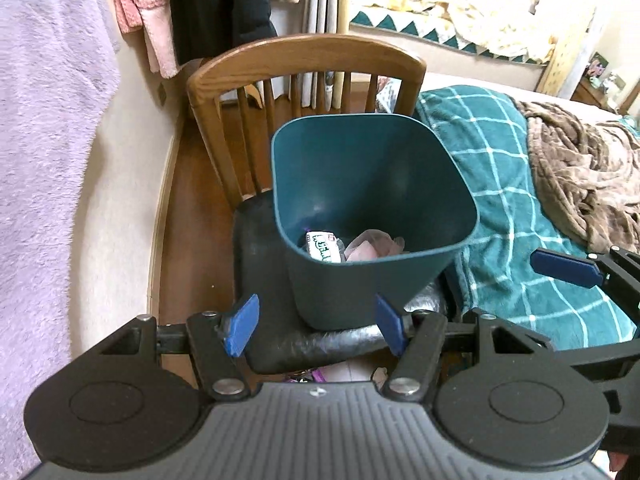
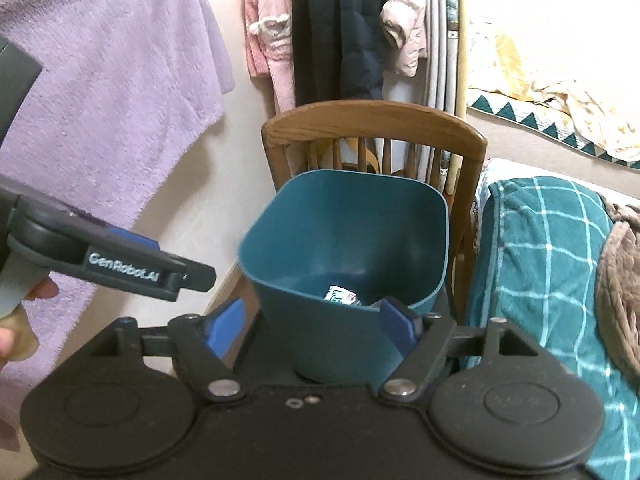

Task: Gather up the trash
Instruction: 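Open both tools over the teal wastebasket and withdraw upward, then lower both tools to the pile and close on red net and red bag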

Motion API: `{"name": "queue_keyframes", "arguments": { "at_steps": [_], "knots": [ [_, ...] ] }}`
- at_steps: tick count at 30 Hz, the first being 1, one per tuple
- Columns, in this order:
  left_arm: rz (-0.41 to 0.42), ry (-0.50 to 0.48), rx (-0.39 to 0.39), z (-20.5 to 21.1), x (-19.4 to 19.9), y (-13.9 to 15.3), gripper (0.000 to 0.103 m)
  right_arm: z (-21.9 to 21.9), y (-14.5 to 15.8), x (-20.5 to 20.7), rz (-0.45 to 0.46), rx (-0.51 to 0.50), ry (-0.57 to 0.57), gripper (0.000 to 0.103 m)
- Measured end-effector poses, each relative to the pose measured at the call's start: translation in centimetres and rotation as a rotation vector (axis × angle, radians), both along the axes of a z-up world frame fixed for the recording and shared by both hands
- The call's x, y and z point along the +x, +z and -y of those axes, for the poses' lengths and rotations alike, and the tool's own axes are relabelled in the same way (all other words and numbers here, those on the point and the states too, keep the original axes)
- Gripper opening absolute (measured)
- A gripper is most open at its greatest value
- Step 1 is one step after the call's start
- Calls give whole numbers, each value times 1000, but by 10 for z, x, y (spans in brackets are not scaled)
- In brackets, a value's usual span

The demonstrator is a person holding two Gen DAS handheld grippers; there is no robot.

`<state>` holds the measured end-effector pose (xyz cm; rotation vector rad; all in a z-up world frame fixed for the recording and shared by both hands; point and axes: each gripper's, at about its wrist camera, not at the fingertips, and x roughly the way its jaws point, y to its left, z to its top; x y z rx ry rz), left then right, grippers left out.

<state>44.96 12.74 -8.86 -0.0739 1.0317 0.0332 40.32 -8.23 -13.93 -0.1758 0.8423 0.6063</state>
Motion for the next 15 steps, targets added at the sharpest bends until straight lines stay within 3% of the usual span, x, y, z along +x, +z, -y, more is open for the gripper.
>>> {"name": "queue_keyframes", "arguments": {
  "at_steps": [9, 11, 15],
  "knots": [
    [111, -65, 28, -3, -73, 20, 64, 9, 18, -69, 42, 47, -74, 88],
    [130, -77, 14, -4, -88, 23, 77, 12, 20, -83, 44, 50, -90, 88],
    [165, -103, -1, -3, -113, 26, 77, 19, 20, -110, 43, 62, -112, 92]
  ]
}}
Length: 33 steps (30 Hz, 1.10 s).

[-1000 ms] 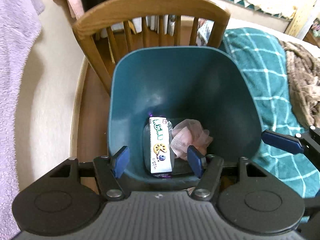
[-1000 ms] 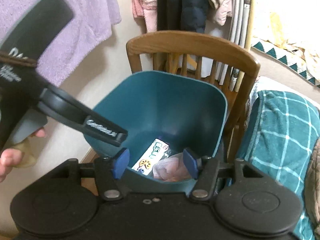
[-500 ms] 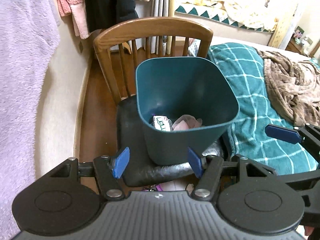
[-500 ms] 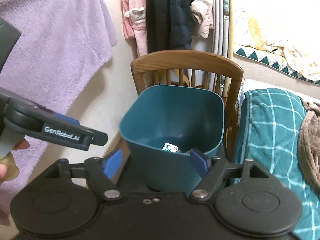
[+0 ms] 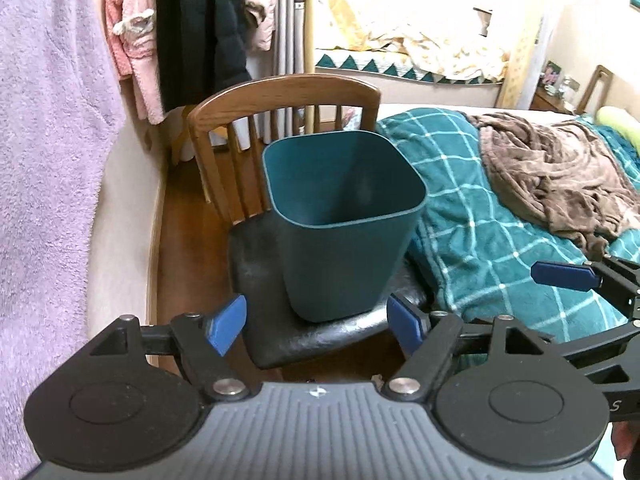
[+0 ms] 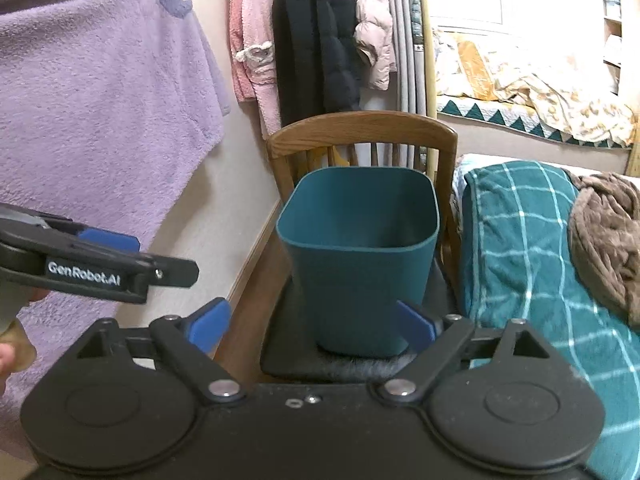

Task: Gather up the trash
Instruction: 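Lower both tools to the pile and close on red net and red bag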

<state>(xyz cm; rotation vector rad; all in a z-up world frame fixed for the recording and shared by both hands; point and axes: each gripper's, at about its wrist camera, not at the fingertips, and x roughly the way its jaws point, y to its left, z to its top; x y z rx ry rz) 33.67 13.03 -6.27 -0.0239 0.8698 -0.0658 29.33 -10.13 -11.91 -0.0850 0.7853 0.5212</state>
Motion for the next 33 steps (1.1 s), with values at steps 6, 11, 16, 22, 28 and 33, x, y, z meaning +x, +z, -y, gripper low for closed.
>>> {"name": "queue_keyframes", "arguments": {
  "at_steps": [6, 11, 16, 22, 28, 33],
  "knots": [
    [10, 7, -29, 4, -27, -15, 81, 15, -12, -27, -8, 24, -4, 98],
    [-9, 40, -72, 11, -39, -52, 99, 31, -42, -35, -22, 27, 26, 103],
    [-70, 107, -132, 17, -45, -117, 99, 49, -96, -31, -82, 12, 72, 103],
    [-213, 193, -155, 29, -50, -225, 99, 67, -188, -26, -163, -75, 154, 103],
    [-394, 301, -237, 30, -53, -351, 99, 82, -307, -16, -264, -171, 171, 100],
    [-489, 371, -237, 32, -65, -451, 99, 92, -398, -10, -338, -200, 149, 95]
  ]
}}
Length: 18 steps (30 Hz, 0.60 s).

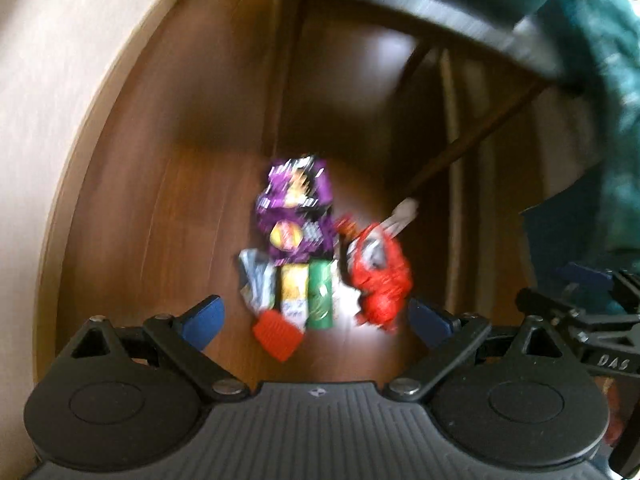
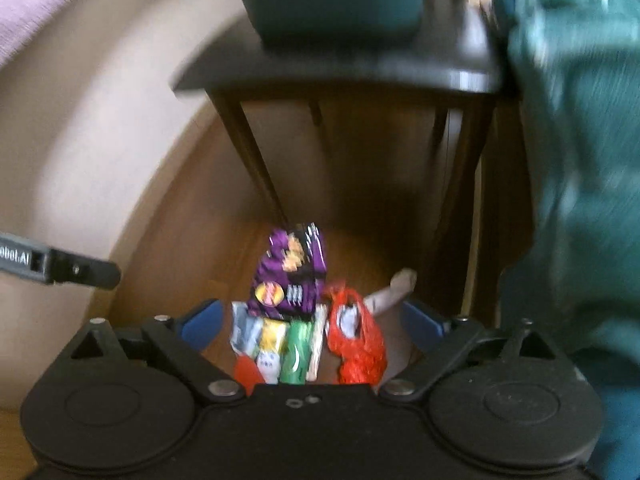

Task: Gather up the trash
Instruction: 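Lower both tools to the pile and close on red net and red bag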

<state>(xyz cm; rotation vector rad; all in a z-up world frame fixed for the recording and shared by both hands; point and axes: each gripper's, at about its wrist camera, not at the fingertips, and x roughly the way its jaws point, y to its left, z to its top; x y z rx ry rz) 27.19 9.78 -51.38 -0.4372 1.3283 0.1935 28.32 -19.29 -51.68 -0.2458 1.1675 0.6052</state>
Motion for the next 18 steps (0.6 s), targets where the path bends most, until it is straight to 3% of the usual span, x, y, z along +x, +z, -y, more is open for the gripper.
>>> {"name": "queue_keyframes", "arguments": {
  "at_steps": [9, 18],
  "knots": [
    [-171, 93, -36, 1, -16, -160, 99, 13, -150, 0, -114, -66, -9, 94],
    [-318, 283, -230, -7, -33, -302, 99, 18, -283, -3, -227, -166, -2, 89]
  ]
}}
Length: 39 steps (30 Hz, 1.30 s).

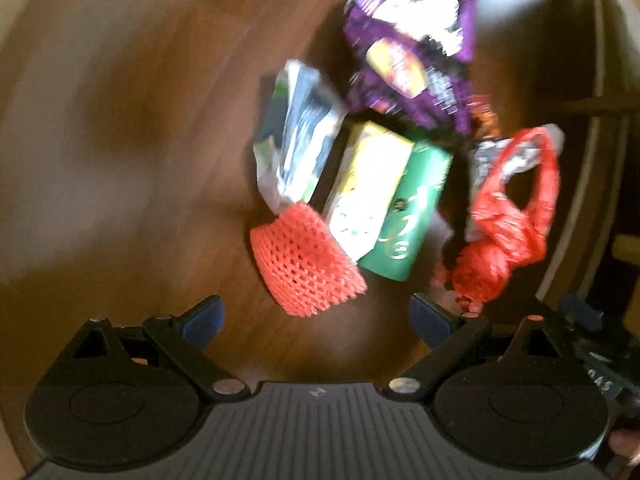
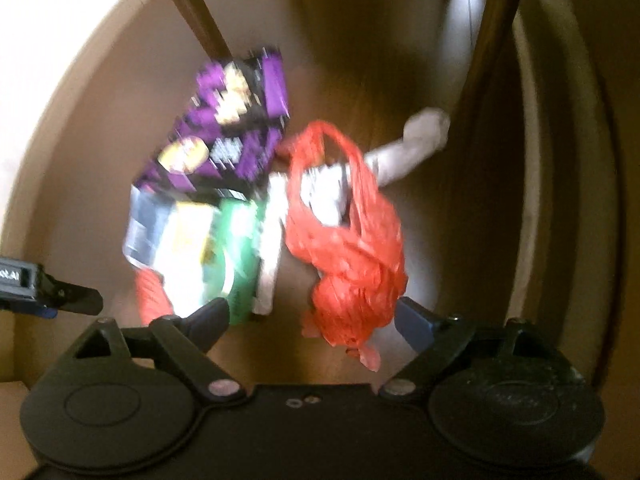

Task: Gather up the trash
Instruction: 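Lower both tools to the pile and close on red net and red bag, then lift the red foam net with left tool while right tool lifts red plastic bag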

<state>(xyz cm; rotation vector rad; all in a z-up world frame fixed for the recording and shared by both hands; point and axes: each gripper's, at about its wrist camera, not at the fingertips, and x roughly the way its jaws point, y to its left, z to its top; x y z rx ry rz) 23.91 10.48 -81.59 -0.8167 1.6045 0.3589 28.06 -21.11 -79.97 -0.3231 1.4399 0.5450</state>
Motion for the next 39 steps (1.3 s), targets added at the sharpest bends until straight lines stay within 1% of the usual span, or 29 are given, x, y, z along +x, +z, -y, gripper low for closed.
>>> {"name": "queue_keyframes", "arguments": {
  "at_steps": [2, 4, 7, 10, 12, 14, 15, 16, 17, 18, 19, 20, 21, 22, 23, 25, 26, 28, 30, 32, 34, 36, 39],
  "knots": [
    [-31, 26, -11, -1, -3, -24, 99, 2, -22, 2, -26, -17, -10, 89],
    [-41, 77, -42, -5, -7, -45, 99, 3, -46, 5, -39, -28, -23, 89],
    [-55, 112, -68, -6, -9, -68, 99, 6, -70, 11, -51, -26, -60, 89],
    [-59, 110, -93, -2, -9, -84, 99, 11, -92, 19, -51, -30, -112, 89],
    [-57, 105, -105, 1, -7, -91, 99, 13, -100, 23, -58, -34, -143, 87],
    [-67, 108, -119, 3, -6, -97, 98, 15, -106, 26, -63, -37, -162, 83],
    [-68, 115, -128, 3, -6, -99, 96, 16, -108, 26, -67, -36, -169, 78],
    [-68, 121, -136, 3, -7, -101, 89, 16, -109, 27, -69, -35, -173, 73],
    [-71, 125, -139, 3, -6, -101, 78, 17, -109, 28, -65, -36, -176, 71],
    [-69, 130, -145, 2, -8, -101, 73, 17, -109, 28, -64, -35, -178, 69],
    [-67, 136, -153, 1, -9, -100, 65, 17, -108, 28, -60, -30, -178, 64],
    [-65, 138, -159, 1, -10, -98, 60, 18, -108, 28, -59, -27, -178, 62],
    [-67, 134, -161, 0, -11, -97, 58, 19, -106, 28, -55, -31, -178, 58],
    [-69, 128, -160, 1, -11, -95, 48, 18, -104, 28, -53, -37, -176, 54],
    [-70, 119, -156, 1, -11, -92, 34, 16, -102, 27, -52, -40, -171, 53],
    [-74, 98, -140, -1, -11, -89, 22, 10, -99, 23, -39, -53, -154, 49],
    [-78, 90, -126, -2, -11, -87, 18, 9, -96, 22, -31, -61, -142, 48],
    [-83, 74, -105, -4, -13, -82, 13, 4, -90, 17, -12, -76, -119, 44],
    [-88, 53, -89, -5, -14, -72, 13, -1, -81, 11, 9, -90, -108, 43],
    [-79, 22, -68, -6, -14, -57, 13, -1, -62, 3, 23, -89, -124, 42],
    [-67, 0, -63, -6, -17, -38, 13, 0, -38, -3, 31, -71, -150, 42],
    [-55, -9, -63, -7, -20, -14, 13, 1, -8, -8, 42, -56, -159, 42],
    [-18, -34, -50, -13, -26, 35, 13, 1, 40, -14, 58, -29, -176, 42]
  ]
}}
